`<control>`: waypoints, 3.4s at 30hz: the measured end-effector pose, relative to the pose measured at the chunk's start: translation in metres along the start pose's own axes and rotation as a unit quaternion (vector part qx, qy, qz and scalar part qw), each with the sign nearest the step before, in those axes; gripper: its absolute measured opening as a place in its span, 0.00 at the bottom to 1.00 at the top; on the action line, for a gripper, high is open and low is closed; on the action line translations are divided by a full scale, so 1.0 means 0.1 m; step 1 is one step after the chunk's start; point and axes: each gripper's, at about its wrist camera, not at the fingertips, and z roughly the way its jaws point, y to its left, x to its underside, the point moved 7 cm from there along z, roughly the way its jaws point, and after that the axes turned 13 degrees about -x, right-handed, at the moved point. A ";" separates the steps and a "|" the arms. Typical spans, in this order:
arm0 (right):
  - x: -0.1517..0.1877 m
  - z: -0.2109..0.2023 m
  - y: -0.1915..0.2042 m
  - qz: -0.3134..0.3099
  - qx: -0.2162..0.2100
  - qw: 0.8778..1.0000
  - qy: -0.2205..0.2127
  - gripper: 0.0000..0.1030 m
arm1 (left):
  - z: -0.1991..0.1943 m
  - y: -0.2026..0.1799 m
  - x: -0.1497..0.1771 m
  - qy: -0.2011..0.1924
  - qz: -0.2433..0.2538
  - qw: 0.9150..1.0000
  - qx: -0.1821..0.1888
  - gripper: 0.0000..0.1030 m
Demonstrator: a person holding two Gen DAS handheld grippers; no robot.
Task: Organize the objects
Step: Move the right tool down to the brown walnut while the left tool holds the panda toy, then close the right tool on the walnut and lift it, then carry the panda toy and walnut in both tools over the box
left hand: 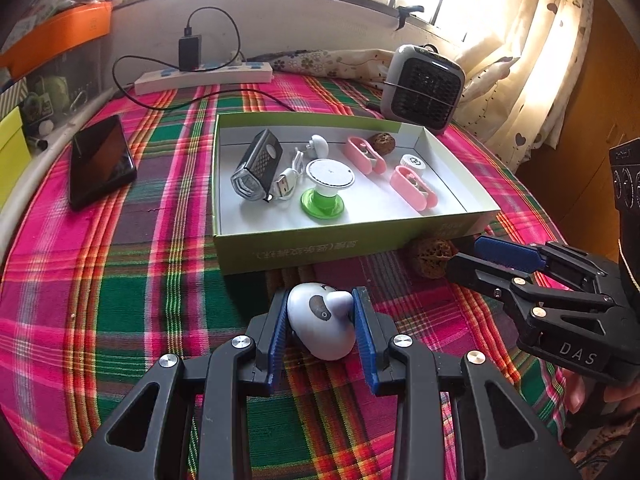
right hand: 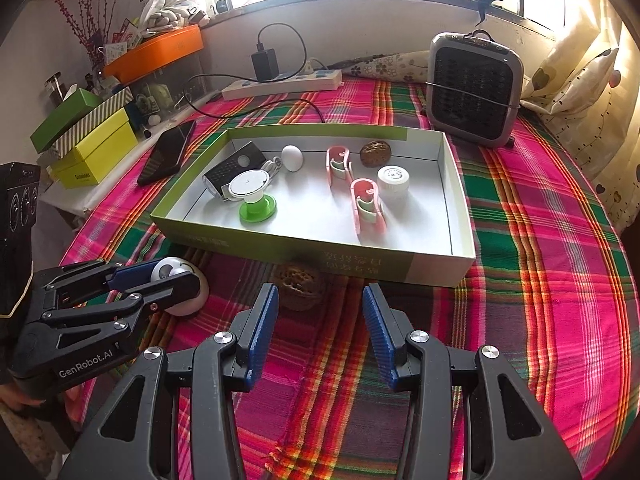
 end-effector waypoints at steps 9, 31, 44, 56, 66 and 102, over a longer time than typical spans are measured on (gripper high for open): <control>0.00 0.17 0.12 -0.003 -0.011 1.000 0.011 0.44 | 0.02 0.14 0.00 0.000 -0.015 1.000 -0.003 0.29; -0.05 0.36 0.06 0.013 0.017 1.000 0.015 0.46 | 0.05 0.18 -0.02 0.001 -0.016 1.000 0.003 0.31; -0.02 0.33 0.05 0.012 0.023 1.000 0.012 0.33 | 0.05 0.17 -0.02 -0.001 -0.014 1.000 0.001 0.29; 0.00 0.31 0.09 0.010 0.014 1.000 0.013 0.32 | 0.04 0.16 -0.04 -0.003 -0.015 1.000 0.000 0.28; 0.01 0.26 0.14 0.005 0.007 1.000 0.009 0.32 | -0.03 0.14 -0.04 -0.010 -0.011 1.000 0.002 0.28; -0.62 0.28 0.00 -0.017 -0.005 1.000 -0.015 0.32 | 0.10 0.13 -0.66 -0.025 -0.022 0.999 0.008 0.28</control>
